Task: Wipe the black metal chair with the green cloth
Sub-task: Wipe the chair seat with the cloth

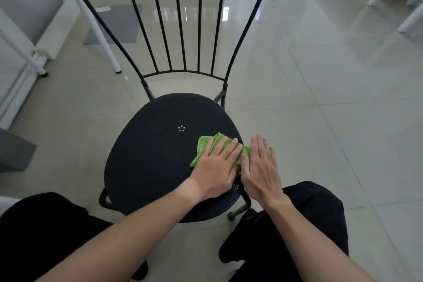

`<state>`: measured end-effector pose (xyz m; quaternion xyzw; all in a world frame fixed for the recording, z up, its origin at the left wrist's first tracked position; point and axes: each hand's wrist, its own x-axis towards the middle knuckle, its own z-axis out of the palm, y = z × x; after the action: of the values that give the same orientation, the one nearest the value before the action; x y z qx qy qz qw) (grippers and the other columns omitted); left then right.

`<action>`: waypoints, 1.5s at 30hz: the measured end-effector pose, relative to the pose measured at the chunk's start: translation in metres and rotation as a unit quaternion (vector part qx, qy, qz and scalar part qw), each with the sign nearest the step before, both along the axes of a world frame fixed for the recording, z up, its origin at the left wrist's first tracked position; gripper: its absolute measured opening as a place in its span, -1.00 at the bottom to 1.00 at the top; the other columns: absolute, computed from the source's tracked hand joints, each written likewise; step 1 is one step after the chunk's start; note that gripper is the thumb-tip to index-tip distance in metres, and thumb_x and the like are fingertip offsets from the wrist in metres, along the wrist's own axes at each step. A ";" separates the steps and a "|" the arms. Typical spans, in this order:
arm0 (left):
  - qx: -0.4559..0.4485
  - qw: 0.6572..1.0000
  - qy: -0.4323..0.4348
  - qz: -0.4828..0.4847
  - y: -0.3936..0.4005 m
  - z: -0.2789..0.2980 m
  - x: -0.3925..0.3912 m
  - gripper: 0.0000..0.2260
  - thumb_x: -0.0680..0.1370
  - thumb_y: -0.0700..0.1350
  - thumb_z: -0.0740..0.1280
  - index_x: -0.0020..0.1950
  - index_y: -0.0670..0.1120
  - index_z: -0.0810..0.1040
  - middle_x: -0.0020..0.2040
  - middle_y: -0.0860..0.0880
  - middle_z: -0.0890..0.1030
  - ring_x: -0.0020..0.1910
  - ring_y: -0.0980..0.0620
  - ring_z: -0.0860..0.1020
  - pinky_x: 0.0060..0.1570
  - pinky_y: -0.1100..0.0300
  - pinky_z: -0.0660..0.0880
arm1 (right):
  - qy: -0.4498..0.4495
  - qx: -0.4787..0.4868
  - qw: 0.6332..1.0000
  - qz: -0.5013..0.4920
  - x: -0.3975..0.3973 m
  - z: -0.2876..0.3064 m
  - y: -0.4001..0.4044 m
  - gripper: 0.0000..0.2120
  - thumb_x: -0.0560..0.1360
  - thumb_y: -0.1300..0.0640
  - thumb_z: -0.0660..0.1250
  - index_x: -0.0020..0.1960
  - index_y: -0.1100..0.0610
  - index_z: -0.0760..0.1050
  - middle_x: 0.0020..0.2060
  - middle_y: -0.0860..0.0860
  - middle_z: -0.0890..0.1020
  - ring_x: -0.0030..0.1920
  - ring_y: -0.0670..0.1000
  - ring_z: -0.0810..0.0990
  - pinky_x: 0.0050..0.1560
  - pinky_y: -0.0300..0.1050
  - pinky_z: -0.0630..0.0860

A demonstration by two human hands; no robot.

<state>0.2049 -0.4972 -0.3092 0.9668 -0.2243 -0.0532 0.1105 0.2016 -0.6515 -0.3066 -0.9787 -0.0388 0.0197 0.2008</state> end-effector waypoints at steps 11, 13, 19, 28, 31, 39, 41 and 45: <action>0.008 0.999 -0.014 -0.036 0.075 0.000 -0.111 -0.43 0.64 0.14 0.08 0.62 -0.02 0.08 0.62 0.04 0.09 0.60 0.02 0.00 0.52 -0.03 -0.03 | -0.004 -0.064 0.998 0.026 -0.017 -0.012 0.004 -0.28 0.55 -0.14 -0.20 0.59 0.25 0.03 0.58 0.17 0.11 0.59 0.09 0.01 0.57 0.03 -0.08; 0.010 1.000 -0.013 0.008 0.089 -0.001 -0.108 -0.44 0.64 0.14 0.08 0.61 -0.01 0.13 0.61 0.03 0.13 0.60 0.02 0.05 0.52 -0.04 0.03 | -0.002 -0.061 0.998 0.024 -0.021 -0.014 0.004 -0.28 0.55 -0.14 -0.19 0.59 0.24 0.03 0.58 0.16 0.11 0.59 0.09 0.01 0.57 0.04 -0.07; 0.038 0.989 0.007 0.140 0.057 -0.002 -0.050 -0.44 0.60 0.14 0.02 0.53 -0.11 0.32 0.54 -0.08 0.33 0.53 -0.14 0.26 0.48 -0.17 0.21 | 0.006 -0.019 1.000 0.012 -0.023 -0.010 0.001 -0.27 0.54 -0.17 -0.23 0.60 0.20 0.00 0.59 0.12 0.07 0.59 0.04 -0.05 0.57 -0.01 -0.13; -0.085 0.995 0.026 0.035 -0.013 0.006 -0.056 -0.40 0.59 0.03 0.09 0.60 -0.16 0.11 0.62 -0.10 0.08 0.61 -0.01 -0.03 0.58 -0.01 -0.04 | -0.001 -0.022 1.000 -0.004 -0.020 0.005 0.000 -0.32 0.57 -0.11 -0.13 0.60 0.21 -0.03 0.60 0.13 0.03 0.59 0.02 -0.08 0.56 -0.04 -0.17; -0.077 0.995 0.023 0.057 0.007 0.007 -0.084 -0.35 0.58 0.07 0.13 0.61 -0.15 0.06 0.63 -0.07 -0.01 0.61 0.03 -0.14 0.58 0.04 -0.08 | 0.000 -0.036 0.999 0.015 -0.029 0.002 0.007 -0.32 0.56 -0.09 -0.09 0.60 0.21 -0.05 0.60 0.13 0.02 0.59 0.03 -0.09 0.57 -0.03 -0.17; -0.004 0.996 0.013 0.091 0.067 0.001 -0.148 -0.35 0.53 0.11 0.22 0.58 -0.07 0.20 0.59 -0.07 0.20 0.58 -0.07 0.14 0.45 -0.04 0.08 | -0.011 -0.051 0.995 0.086 -0.044 -0.006 0.047 -0.24 0.52 -0.20 -0.11 0.60 0.19 -0.07 0.60 0.10 -0.02 0.59 0.02 -0.14 0.57 -0.02 -0.19; 0.008 0.996 0.010 0.092 0.085 0.000 -0.157 -0.35 0.54 0.11 0.22 0.59 -0.08 0.17 0.59 -0.08 0.18 0.58 -0.07 0.12 0.46 -0.04 0.08 | -0.009 -0.062 0.994 0.087 -0.043 -0.007 0.056 -0.24 0.53 -0.21 -0.12 0.60 0.20 -0.04 0.59 0.12 0.02 0.59 0.05 -0.10 0.57 0.00 -0.16; 0.037 0.986 -0.024 0.159 0.136 -0.001 -0.157 -0.38 0.55 0.10 0.17 0.56 -0.15 0.25 0.57 -0.14 0.24 0.56 -0.12 0.20 0.46 -0.05 0.12 | -0.036 -0.084 0.993 0.072 -0.041 -0.008 0.064 -0.29 0.56 -0.18 -0.06 0.57 0.24 0.10 0.57 0.19 0.15 0.58 0.14 0.07 0.57 0.05 -0.03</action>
<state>0.0474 -0.3616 -0.3101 0.9946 -0.0678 -0.0195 0.0762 0.1608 -0.5875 -0.3145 -0.9868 -0.1147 0.0021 0.1143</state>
